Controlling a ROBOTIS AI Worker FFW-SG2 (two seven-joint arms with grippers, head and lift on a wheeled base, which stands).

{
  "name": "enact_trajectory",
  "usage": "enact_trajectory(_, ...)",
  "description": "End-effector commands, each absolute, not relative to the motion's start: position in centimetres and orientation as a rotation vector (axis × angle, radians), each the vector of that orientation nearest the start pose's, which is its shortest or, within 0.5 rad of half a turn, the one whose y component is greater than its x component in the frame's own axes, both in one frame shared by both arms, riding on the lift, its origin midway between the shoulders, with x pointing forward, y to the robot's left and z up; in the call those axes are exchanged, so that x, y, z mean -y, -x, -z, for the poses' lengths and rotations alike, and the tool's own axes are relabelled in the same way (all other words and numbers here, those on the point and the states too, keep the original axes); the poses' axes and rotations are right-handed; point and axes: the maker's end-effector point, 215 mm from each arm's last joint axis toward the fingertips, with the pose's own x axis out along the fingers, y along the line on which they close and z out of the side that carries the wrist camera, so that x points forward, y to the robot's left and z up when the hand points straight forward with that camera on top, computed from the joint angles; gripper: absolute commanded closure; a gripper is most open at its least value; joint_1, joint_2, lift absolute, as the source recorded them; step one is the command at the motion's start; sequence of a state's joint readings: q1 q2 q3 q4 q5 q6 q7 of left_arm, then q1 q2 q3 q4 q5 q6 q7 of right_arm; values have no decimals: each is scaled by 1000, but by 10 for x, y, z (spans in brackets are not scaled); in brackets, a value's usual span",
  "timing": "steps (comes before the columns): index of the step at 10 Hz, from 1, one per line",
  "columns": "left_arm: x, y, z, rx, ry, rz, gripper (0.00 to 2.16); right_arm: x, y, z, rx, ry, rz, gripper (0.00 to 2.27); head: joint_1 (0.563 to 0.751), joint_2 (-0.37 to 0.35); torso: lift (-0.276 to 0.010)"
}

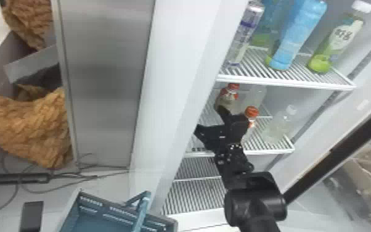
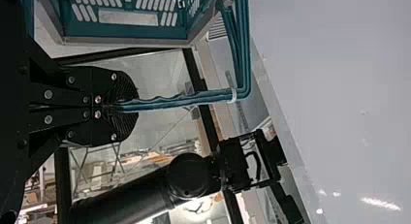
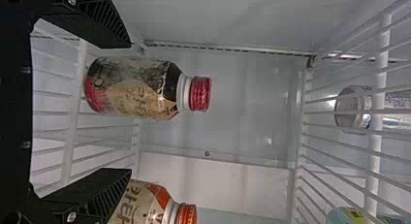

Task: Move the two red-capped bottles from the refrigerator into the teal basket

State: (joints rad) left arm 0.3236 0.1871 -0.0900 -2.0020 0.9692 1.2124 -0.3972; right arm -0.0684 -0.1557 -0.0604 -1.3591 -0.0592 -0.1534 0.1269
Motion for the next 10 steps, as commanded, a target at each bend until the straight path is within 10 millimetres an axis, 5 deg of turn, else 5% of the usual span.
enact_trajectory(1,23,-268,424,-1005,838,1002,1168,294,-618,362,12,82,-59,94,695,-350,-224)
enact_trajectory(10,30,-269,422,-1006,839,1021,1168,278,-663,349,14,16,-59,88,695,-350,-224)
